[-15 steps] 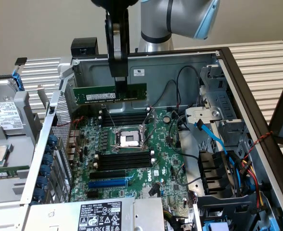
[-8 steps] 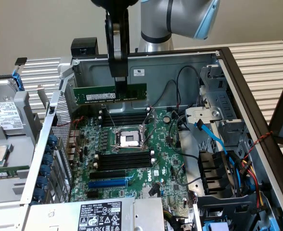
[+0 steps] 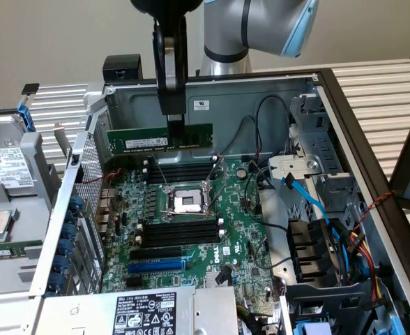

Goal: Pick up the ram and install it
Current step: 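Insert the ram into the slot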

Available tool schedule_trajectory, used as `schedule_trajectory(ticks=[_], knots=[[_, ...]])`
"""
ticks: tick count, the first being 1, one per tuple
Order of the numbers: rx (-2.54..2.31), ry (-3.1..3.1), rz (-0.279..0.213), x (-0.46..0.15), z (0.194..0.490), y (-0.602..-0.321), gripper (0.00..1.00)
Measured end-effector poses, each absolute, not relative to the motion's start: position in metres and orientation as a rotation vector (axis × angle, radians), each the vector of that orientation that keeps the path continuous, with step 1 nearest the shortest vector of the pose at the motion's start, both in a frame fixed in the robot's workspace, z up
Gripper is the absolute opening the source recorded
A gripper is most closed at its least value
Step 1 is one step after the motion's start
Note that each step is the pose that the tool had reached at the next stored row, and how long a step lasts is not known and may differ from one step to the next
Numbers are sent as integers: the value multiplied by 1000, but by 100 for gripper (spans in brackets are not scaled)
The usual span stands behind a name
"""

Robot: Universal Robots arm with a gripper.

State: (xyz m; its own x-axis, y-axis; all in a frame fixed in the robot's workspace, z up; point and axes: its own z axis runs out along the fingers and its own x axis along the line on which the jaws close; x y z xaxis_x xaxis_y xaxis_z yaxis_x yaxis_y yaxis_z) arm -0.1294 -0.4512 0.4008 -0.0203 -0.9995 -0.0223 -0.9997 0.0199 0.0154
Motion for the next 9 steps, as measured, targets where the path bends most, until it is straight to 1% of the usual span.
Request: schedule_trajectory(ticks=[9], knots=[[-2195,2240,42,-129,385,-444,12]])
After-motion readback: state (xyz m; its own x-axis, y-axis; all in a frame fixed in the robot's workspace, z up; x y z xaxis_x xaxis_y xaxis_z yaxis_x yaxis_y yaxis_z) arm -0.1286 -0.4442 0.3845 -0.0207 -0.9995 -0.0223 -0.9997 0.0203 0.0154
